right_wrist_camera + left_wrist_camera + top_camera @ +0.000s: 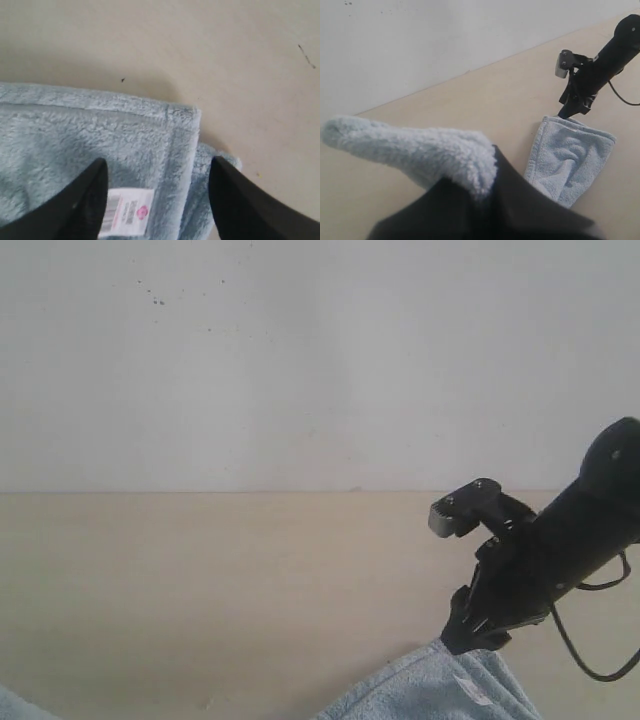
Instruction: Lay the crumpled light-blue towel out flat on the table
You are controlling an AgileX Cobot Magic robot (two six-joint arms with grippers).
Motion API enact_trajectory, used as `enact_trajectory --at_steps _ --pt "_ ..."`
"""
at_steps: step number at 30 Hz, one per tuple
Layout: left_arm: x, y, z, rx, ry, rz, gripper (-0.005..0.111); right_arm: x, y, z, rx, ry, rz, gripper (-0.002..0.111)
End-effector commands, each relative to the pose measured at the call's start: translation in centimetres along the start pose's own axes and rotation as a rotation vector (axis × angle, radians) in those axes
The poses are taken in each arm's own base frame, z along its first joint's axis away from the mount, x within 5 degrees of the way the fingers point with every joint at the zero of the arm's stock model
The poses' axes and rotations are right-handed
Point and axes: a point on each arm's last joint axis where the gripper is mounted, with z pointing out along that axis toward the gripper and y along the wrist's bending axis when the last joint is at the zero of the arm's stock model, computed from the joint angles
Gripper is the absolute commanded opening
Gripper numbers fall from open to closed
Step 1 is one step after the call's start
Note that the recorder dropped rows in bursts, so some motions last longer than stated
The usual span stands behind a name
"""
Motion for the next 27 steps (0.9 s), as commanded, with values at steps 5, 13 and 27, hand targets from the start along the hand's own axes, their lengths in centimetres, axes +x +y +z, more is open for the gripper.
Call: enact_trajectory --at_steps 5,13,27 --pt "0.0 -0.1 -0.1 0.005 -0.011 0.004 0.004 0.0 -1.2 3.0 0.111 -0.012 -0.04 0.056" --pt "0.0 -0.1 -0.1 0.005 -0.011 0.004 0.004 -1.2 -1.7 3.9 0.048 0.015 -0.03 0.056" --pt "0.0 -0.1 -0.1 0.005 -0.011 0.009 0.004 -0.3 -1.6 5.7 -0.012 0.085 -0.014 0.056"
